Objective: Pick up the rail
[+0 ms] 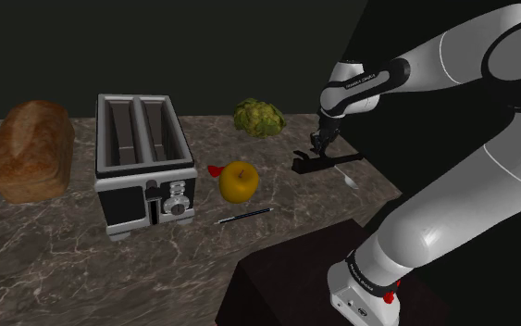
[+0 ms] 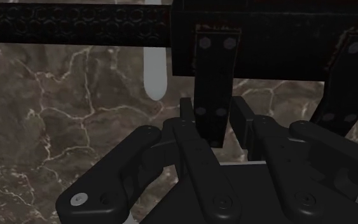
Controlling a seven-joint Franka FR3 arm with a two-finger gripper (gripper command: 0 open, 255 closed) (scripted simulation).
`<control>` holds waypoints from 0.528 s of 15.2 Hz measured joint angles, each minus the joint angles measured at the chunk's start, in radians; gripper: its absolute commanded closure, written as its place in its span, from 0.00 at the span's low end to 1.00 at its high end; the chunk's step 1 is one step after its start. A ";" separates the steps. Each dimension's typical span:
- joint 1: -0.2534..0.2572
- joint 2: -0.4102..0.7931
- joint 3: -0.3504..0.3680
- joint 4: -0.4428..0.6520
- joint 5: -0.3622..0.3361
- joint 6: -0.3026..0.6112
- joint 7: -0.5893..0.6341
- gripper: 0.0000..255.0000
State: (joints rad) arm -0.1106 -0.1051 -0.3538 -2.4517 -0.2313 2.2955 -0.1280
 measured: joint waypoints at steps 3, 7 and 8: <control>0.000 0.001 0.000 0.001 0.000 0.000 0.000 1.00; 0.000 -0.021 0.003 0.008 -0.003 -0.030 0.001 1.00; 0.001 -0.031 0.004 0.012 -0.004 -0.044 0.002 1.00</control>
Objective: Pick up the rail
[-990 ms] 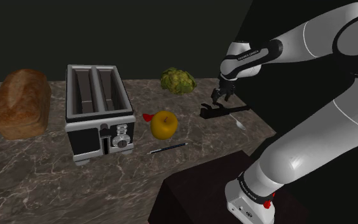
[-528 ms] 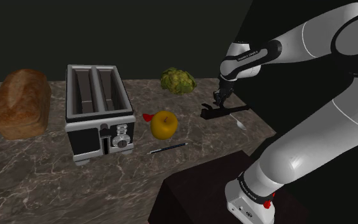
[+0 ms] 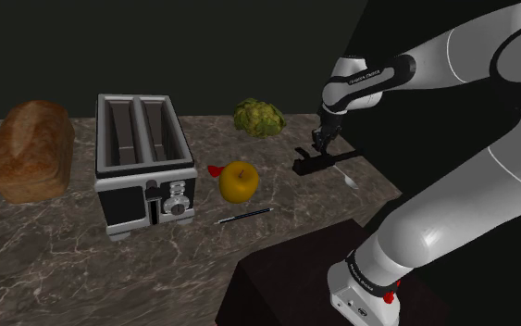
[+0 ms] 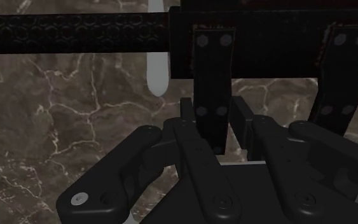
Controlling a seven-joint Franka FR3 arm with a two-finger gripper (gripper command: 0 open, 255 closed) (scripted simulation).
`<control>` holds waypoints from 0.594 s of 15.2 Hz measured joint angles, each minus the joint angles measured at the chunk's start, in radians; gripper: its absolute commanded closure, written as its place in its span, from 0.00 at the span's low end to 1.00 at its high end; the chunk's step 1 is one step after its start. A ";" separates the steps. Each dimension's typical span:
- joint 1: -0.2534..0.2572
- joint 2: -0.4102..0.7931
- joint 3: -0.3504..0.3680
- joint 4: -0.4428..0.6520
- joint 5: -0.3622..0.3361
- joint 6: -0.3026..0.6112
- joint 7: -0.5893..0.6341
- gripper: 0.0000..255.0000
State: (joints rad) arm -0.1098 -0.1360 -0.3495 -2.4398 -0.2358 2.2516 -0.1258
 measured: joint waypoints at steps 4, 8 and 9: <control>0.000 -0.032 0.004 0.024 -0.002 -0.056 -0.002 1.00; 0.002 -0.064 0.011 0.053 -0.003 -0.116 -0.004 1.00; 0.002 -0.072 0.013 0.062 -0.003 -0.133 -0.004 1.00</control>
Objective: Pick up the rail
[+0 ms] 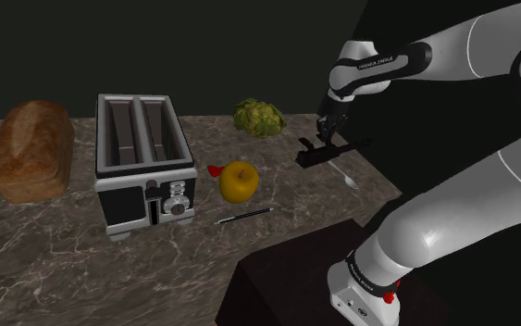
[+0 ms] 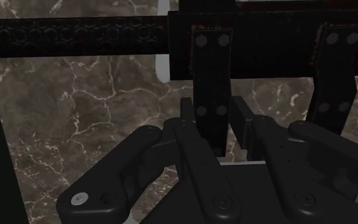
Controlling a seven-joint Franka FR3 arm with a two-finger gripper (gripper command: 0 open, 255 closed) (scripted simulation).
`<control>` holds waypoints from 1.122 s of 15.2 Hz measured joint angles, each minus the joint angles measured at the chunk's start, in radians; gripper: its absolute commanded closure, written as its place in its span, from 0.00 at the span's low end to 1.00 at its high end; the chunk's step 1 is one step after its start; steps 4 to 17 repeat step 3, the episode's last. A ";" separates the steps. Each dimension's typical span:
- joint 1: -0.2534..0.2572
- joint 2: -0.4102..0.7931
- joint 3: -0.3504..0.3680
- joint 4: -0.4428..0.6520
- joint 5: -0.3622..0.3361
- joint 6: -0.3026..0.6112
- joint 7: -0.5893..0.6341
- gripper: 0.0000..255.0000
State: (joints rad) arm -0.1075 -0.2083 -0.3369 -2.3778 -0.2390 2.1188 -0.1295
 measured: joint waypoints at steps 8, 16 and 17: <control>0.000 -0.018 0.003 0.018 -0.001 -0.036 -0.003 1.00; 0.000 -0.018 0.003 0.018 -0.001 -0.036 -0.003 1.00; 0.000 -0.018 0.003 0.018 -0.001 -0.036 -0.003 1.00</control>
